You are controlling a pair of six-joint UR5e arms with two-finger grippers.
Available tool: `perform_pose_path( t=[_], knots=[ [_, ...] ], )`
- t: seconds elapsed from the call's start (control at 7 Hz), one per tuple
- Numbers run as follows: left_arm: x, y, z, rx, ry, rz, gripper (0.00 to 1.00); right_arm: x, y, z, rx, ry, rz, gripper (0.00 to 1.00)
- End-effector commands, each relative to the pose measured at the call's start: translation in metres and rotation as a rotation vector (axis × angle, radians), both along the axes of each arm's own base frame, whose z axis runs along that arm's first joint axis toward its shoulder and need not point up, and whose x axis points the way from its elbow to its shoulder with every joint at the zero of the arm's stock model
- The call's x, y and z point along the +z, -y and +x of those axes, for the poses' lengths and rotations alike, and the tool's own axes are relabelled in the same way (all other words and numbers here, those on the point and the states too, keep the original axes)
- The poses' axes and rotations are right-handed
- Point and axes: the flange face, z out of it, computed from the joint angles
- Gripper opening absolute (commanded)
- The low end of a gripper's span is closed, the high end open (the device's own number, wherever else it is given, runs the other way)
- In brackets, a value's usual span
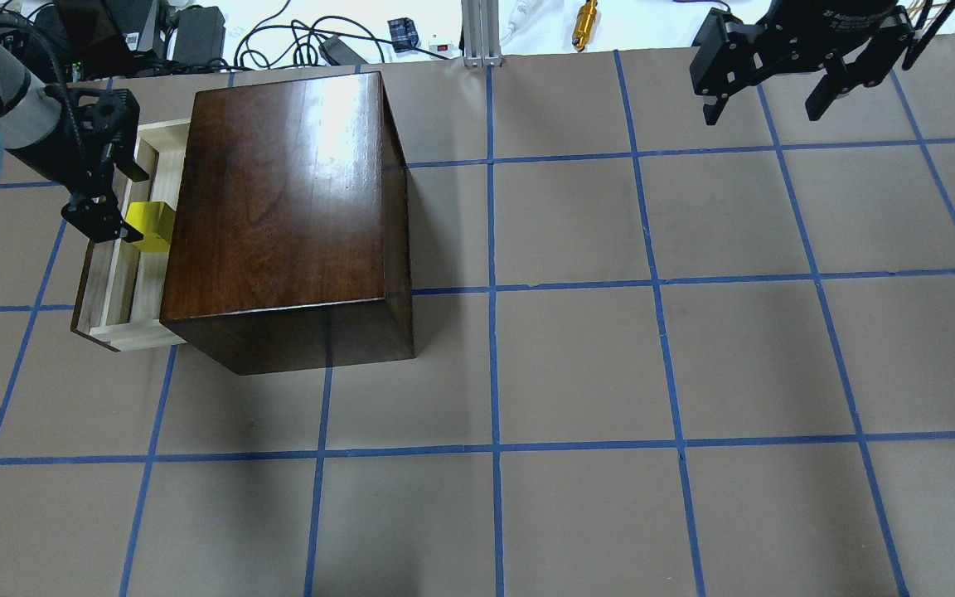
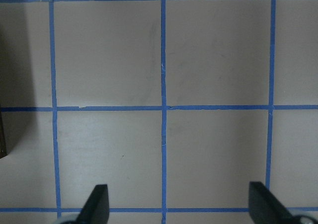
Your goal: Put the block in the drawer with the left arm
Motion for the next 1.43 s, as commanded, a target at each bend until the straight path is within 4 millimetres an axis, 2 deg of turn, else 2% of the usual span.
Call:
perform_pose_path(
  t=[0.0,0.29,0.57,0.71,0.86,1.29],
  knots=[
    [0.064,-0.006,-0.009,0.186,-0.001,0.021,1.0,0.0,0.0,0.0,0.0,-0.001,0.0,1.0],
    [0.098,-0.013,-0.021,0.495,-0.003,-0.009,1.0,0.0,0.0,0.0,0.0,0.001,0.0,1.0],
    [0.119,-0.018,-0.055,0.691,-0.017,-0.032,1.0,0.0,0.0,0.0,0.0,-0.001,0.0,1.0],
    [0.12,-0.018,-0.068,0.778,-0.025,-0.026,1.0,0.0,0.0,0.0,0.0,0.001,0.0,1.0],
    [0.117,-0.017,-0.073,0.838,-0.031,-0.015,1.0,0.0,0.0,0.0,0.0,0.001,0.0,1.0],
    [0.115,-0.017,-0.113,1.215,-0.039,0.004,1.0,-0.001,0.0,0.0,0.0,0.001,0.001,1.0]
  ],
)
